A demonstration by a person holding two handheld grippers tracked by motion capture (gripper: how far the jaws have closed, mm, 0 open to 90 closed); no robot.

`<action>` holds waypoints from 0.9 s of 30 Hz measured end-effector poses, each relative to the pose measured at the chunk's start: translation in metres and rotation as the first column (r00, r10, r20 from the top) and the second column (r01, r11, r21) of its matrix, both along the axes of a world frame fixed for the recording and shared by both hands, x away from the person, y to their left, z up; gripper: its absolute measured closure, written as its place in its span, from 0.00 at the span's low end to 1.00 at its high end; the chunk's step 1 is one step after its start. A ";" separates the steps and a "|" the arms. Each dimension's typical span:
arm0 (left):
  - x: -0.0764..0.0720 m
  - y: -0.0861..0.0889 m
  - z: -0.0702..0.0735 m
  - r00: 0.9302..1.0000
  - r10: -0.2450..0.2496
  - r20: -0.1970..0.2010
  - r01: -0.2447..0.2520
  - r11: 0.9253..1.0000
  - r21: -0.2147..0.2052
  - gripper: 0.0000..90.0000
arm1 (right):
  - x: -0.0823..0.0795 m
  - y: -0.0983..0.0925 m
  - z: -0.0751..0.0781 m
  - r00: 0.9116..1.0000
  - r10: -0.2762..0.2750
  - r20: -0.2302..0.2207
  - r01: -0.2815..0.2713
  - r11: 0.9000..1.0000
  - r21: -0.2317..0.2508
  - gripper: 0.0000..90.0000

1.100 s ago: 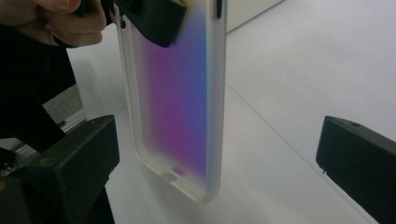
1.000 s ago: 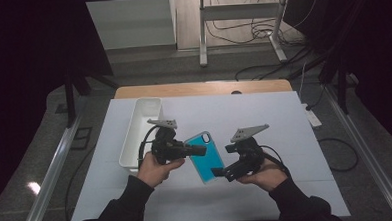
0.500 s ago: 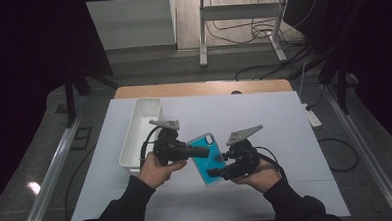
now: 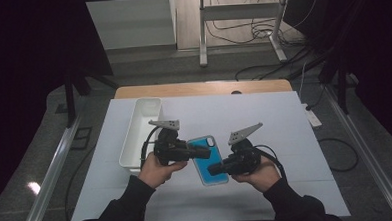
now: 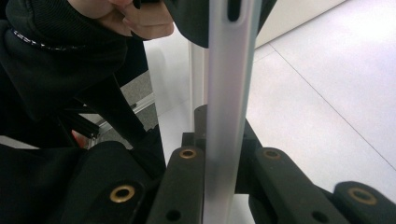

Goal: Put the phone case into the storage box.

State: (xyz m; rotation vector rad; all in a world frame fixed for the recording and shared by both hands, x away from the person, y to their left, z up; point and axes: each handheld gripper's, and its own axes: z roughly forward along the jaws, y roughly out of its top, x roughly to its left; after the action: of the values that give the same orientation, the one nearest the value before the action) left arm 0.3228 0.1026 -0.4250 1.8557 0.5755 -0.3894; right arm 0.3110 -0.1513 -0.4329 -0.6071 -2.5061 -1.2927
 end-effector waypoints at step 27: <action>-0.006 0.008 0.015 0.950 0.238 0.204 -0.275 0.944 0.180 0.10 | -0.005 -0.009 0.008 0.969 -0.154 0.191 0.167 0.985 -0.052 0.94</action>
State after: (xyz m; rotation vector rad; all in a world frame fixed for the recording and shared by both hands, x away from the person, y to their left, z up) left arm 0.3163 0.1108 -0.4096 1.9562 0.7457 0.0147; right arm 0.3062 -0.1599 -0.4250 -0.7505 -2.7104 -1.3843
